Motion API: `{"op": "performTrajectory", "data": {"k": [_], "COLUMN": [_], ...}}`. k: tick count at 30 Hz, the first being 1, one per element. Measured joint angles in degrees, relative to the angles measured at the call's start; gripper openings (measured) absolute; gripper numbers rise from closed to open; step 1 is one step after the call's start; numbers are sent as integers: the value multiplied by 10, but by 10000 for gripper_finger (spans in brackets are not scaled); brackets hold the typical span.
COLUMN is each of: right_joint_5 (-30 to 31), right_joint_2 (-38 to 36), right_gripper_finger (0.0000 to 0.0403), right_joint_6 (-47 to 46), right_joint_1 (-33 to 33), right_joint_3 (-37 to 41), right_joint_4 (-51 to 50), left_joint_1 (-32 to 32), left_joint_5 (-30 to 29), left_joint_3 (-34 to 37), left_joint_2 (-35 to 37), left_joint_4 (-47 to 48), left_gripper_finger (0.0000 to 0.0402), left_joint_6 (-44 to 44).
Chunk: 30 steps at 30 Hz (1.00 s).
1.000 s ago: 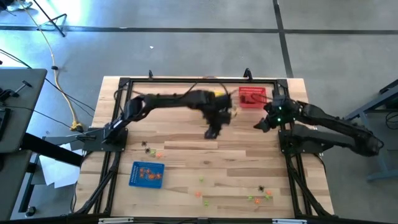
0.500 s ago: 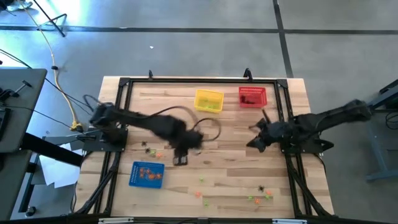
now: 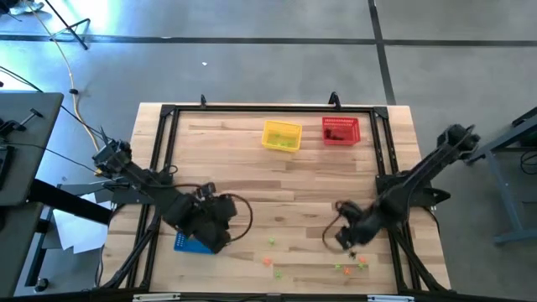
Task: Sort Halloween decoration
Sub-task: Put the black spider toy into the red bin
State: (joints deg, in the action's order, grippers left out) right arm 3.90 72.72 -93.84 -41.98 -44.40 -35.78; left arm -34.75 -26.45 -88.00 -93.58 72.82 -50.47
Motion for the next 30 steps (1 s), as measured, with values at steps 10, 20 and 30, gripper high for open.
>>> {"op": "performTrajectory", "data": {"k": [10, 20, 30], "right_joint_5": [-67, -109, -81], "right_joint_2": [242, 309, 309], "right_gripper_finger": [121, 124, 124], "right_joint_6": [-16, 40, 58], "right_joint_1": [-80, -75, -75], "right_joint_3": [-197, -197, -182], "right_joint_4": [-187, -165, -156], "left_joint_1": [-46, -55, -55], "left_joint_5": [-54, -59, -67], "left_joint_3": [40, 44, 44], "left_joint_2": [0, 0, 0], "left_joint_4": [-9, -48, -72], "left_gripper_finger": [142, 142, 142], "left_joint_6": [-72, -80, -80]}}
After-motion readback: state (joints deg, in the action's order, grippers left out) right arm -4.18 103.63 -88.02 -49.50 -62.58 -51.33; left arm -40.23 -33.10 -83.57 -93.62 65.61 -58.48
